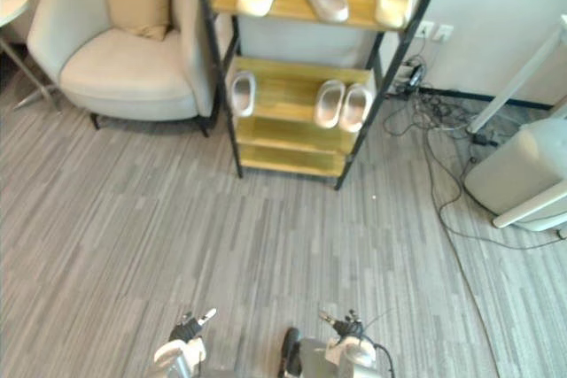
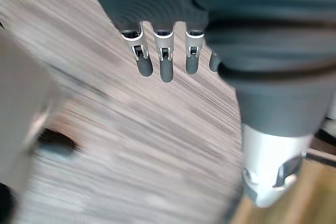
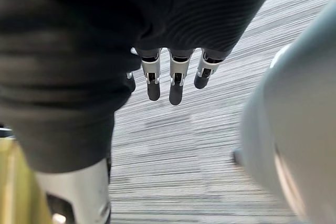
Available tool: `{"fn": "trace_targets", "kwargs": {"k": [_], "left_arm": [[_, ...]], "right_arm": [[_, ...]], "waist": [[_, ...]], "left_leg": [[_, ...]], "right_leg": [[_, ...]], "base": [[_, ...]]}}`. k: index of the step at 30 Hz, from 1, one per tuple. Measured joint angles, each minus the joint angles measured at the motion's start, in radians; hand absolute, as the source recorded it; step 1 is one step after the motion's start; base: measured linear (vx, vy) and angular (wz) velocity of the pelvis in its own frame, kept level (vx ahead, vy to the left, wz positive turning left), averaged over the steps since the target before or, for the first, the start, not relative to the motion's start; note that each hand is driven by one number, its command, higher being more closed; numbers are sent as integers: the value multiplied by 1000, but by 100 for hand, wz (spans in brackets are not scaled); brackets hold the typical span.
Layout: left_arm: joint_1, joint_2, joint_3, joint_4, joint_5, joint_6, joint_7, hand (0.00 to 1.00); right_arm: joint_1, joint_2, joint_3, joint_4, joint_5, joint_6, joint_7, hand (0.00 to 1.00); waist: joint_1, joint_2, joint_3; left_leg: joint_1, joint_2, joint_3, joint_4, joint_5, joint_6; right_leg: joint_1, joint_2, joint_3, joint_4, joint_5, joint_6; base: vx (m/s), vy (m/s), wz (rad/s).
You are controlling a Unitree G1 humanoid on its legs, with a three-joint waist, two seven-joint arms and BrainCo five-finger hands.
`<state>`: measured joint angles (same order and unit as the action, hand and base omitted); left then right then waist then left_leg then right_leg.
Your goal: Organize the slippers on the shoe rack
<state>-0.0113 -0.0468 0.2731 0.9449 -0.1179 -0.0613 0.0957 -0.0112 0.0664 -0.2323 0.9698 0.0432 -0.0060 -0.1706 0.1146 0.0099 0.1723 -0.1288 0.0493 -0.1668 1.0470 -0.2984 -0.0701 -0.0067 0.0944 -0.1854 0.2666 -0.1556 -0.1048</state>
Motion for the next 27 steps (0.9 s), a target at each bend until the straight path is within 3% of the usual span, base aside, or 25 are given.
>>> {"fn": "trace_targets", "kwargs": {"k": [2, 4, 5, 6, 7, 9, 11, 13, 14, 17, 20, 22, 23, 25, 27], "left_arm": [[0, 1, -10, -20, 0, -1, -3, 0], [-7, -1, -15, -21, -1, -1, -4, 0], [-14, -5, -20, -24, -2, -2, -6, 0], [-10, -6, -22, -24, -2, -3, -6, 0], [2, -3, -28, -22, -2, -7, -7, 0], [26, 27, -24, -19, -2, -15, -10, 0], [33, 38, -12, 4, -2, -14, -10, 0], [28, 44, -18, 22, -1, -12, -12, 0], [22, 45, -19, 30, -1, -8, -12, 0], [21, 46, -25, 30, 0, -5, -13, 0], [2, 41, -25, 30, 0, 1, -13, 0], [9, 41, -24, 37, 0, 1, -12, 0], [9, 41, -24, 39, 0, 1, -11, 0], [10, 43, -23, 40, 0, 0, -11, 0], [8, 27, -18, 51, 1, 0, -11, 0]], "right_arm": [[-16, 0, 0, 0, 1, -1, -2, 0], [-29, -2, 0, 0, 4, 0, -3, 0], [-23, -1, -5, 0, 4, 3, -5, 0], [-9, 1, -5, 0, 4, 7, -5, 0], [-2, -2, -2, 8, 4, 13, -5, 0], [-2, 2, 20, 25, 0, 17, 3, 0], [0, 2, 13, 19, -3, 10, 3, 0], [10, -2, 7, 18, -4, 11, 7, 0], [32, -3, 3, 19, -5, 11, 12, 0], [44, -4, 3, -13, -5, 3, 15, 0], [39, -4, -4, -15, -5, -4, 15, 0], [28, -3, -8, -9, -5, 0, 15, 0], [27, -3, -9, -9, -5, 0, 15, 0], [28, -3, -8, -8, -5, 1, 15, 0], [21, -8, -15, -8, -5, 2, 13, 0]], "waist": [[10, 1, 0], [26, 17, 10], [26, 30, 18], [36, 25, 20], [51, 35, 11], [64, -21, -18], [81, -37, -24], [82, -37, -18], [68, -33, -8], [48, -32, -9], [47, -38, -10], [47, -34, -7], [46, -35, -7], [45, -50, -13], [38, -26, -31]], "left_leg": [[-123, 7, 25, -73, -55, -13], [-210, -3, 13, -243, -67, -13], [-220, -17, 7, -341, -51, -2], [-216, -33, -6, -482, -5, 5], [-193, -35, 16, -502, 99, 26], [-182, -74, 86, -496, 41, 66], [-147, -85, 140, -496, 13, 99], [-77, -98, 157, -523, -14, 124], [2, -110, 151, -547, -30, 139], [125, -111, 112, -608, -34, 144], [216, -84, 79, -681, -52, 134], [289, -52, 77, -746, -63, 114], [310, -46, 75, -759, -70, 102], [350, -46, 60, -765, -98, 59], [368, -5, 1, -740, -113, 53]], "right_leg": [[55, -3, 26, -54, -9, 7], [97, -14, 59, -87, -49, 38], [121, -28, 66, -77, -75, 52], [128, -41, 82, -49, -117, 75], [135, -48, 115, -16, -163, 87], [128, -109, 169, 27, -204, 113], [84, -144, 207, 139, -201, 169], [-22, -160, 225, 411, -151, 263], [-85, -168, 219, 636, -130, 280], [-171, -178, 138, 740, -142, 256], [-249, -178, 41, 590, -161, 210], [-255, -147, 8, 337, -110, 148], [-256, -136, 8, 266, -77, 135], [-255, -125, 12, 145, 59, 92], [-249, -98, -6, 178, 31, 67]], "base": [[339, 1, -46], [377, 139, -44], [338, 235, -25], [351, 285, -38], [363, 291, -49], [411, 259, -63], [469, 255, -68], [446, 226, -21], [492, 177, 15], [360, 46, 41], [406, -47, 36], [348, -85, 8], [371, -117, 14], [432, -168, 25], [464, -234, 32]]}}
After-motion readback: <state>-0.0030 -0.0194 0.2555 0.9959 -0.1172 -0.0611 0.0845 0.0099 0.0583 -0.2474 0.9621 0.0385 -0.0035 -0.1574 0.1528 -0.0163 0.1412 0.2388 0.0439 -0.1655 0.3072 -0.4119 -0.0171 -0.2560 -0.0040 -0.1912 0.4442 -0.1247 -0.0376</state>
